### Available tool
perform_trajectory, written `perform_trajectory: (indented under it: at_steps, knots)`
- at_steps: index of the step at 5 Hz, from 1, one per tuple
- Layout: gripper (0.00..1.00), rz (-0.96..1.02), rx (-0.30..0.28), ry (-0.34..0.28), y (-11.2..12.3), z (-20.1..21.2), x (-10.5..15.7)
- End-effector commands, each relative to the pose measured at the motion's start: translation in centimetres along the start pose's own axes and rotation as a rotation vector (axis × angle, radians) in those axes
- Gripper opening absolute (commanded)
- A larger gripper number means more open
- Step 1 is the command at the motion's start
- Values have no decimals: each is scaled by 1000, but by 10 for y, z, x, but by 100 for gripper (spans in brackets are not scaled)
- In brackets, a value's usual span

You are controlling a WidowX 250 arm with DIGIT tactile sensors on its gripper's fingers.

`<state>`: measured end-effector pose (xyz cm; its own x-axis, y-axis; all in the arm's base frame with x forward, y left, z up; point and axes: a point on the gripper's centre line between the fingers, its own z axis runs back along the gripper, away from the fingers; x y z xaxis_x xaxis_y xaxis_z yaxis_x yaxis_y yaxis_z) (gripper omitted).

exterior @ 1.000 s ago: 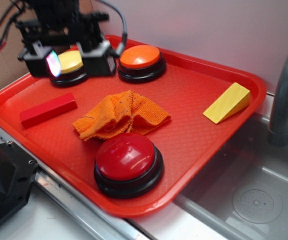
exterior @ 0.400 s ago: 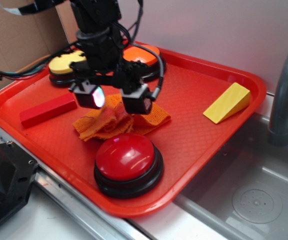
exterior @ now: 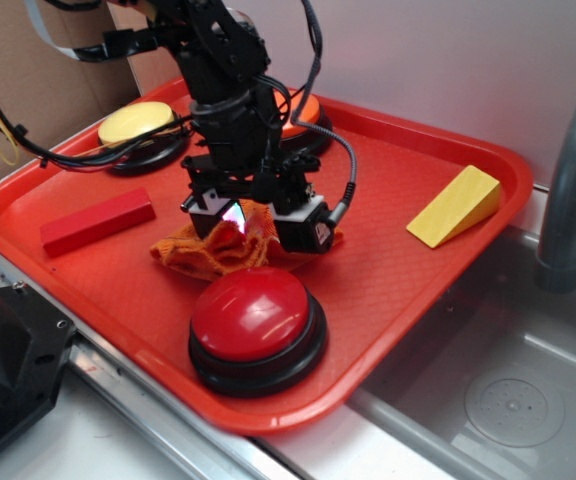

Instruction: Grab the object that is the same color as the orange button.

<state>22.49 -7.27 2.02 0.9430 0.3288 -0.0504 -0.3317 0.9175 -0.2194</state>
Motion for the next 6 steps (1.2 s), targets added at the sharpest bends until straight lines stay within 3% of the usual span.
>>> perform_trajectory:
  at_steps: [1, 3, 4, 5, 6]
  knots:
    - [0, 62, 69, 18, 14, -12, -9]
    - [0, -45, 113, -9, 14, 22, 0]
    - [0, -133, 182, -70, 9, 60, 6]
    - [0, -294, 134, 8, 1, 92, 15]
    - [0, -421, 183, 11, -9, 127, 17]
